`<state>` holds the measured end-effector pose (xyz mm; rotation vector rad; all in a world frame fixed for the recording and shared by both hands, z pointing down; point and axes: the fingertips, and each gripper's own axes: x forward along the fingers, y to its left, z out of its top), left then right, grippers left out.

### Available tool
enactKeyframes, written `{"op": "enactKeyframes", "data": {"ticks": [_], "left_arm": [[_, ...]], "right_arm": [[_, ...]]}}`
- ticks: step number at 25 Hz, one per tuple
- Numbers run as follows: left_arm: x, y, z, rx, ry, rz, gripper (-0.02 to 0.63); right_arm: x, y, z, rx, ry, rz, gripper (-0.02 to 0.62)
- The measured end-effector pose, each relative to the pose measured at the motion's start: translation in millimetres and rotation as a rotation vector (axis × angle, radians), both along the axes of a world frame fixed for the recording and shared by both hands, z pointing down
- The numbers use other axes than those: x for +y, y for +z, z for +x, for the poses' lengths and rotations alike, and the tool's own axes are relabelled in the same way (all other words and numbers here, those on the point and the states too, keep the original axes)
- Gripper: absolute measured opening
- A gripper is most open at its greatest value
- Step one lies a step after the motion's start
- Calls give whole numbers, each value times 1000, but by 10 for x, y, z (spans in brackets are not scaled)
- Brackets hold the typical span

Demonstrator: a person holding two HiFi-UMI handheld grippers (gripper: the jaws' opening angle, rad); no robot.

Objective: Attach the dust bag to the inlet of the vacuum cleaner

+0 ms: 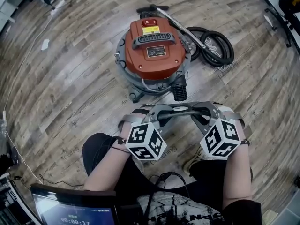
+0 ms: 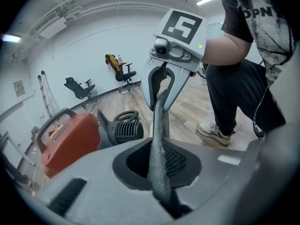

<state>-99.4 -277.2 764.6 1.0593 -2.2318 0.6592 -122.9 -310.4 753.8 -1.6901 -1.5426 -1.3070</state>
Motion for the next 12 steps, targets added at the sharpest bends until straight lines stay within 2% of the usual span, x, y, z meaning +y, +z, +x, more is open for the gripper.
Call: {"op": "enactKeyframes", "data": {"ticks": [8, 12], "left_arm": [[-28, 31, 20, -4, -2, 36, 31], [16, 18, -11, -2, -8, 26, 32]], "right_arm": [[-50, 122, 27, 1, -53, 47, 72], [1, 96, -16, -27, -66, 32, 34]]}}
